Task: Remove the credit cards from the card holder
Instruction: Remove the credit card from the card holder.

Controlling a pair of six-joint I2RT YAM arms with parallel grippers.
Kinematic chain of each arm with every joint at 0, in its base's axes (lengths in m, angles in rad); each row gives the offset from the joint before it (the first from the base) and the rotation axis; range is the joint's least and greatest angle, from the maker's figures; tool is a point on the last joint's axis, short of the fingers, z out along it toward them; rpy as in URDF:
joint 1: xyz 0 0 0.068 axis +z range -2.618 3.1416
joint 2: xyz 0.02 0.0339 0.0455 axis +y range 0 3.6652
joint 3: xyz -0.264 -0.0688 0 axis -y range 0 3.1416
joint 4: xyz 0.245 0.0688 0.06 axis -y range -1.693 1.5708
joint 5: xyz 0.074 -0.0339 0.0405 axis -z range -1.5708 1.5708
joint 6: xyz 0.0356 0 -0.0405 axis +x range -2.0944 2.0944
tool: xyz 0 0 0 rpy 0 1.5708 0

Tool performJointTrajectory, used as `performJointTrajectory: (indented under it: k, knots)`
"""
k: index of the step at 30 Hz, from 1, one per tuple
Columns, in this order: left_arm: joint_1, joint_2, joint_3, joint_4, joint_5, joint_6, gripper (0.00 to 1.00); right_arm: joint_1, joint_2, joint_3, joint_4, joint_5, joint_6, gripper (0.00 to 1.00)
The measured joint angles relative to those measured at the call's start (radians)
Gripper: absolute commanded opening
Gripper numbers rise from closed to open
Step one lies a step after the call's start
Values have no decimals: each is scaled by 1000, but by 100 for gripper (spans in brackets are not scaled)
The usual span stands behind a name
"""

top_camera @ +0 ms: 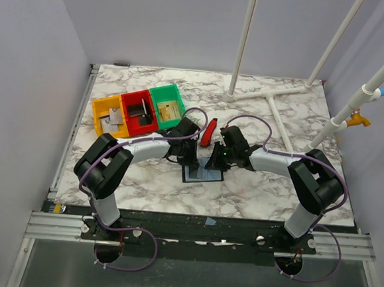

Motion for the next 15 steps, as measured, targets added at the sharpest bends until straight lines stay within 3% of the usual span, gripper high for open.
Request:
performJointTrajectory:
  k: [6, 15]
  knots:
    - [0, 19, 23, 0, 2, 1, 0, 0, 0, 0, 1, -1, 0, 8]
    - [0, 21, 25, 4, 28, 3, 0, 0, -15, 0, -11, 2, 0, 27]
